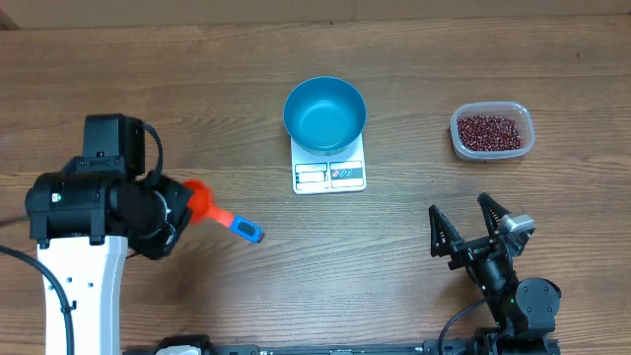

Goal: Scoop item into bowl and weigh 150g on scale
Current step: 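Close the left gripper on the scoop rim and lift it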

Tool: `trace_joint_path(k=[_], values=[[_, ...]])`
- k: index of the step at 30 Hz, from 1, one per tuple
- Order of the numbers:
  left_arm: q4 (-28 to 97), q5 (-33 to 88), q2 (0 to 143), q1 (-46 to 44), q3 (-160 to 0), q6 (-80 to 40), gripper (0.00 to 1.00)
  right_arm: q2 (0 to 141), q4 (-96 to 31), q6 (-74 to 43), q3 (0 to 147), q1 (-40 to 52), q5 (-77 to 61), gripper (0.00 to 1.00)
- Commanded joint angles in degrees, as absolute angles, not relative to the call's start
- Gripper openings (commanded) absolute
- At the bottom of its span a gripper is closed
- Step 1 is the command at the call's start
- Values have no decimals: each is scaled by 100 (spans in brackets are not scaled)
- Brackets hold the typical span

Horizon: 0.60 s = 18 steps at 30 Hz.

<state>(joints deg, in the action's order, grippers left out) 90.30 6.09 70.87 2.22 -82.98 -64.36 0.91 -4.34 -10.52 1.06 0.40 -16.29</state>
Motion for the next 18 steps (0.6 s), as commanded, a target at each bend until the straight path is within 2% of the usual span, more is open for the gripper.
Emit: trace_joint_path(k=[1, 18], values=[[9286, 250, 7039, 106, -8372, -8239, 4, 93, -416, -1090, 75, 27, -1614, 100], [9319, -272, 7043, -395, -8372, -8254, 4, 93, -416, -1090, 75, 27, -1614, 100]])
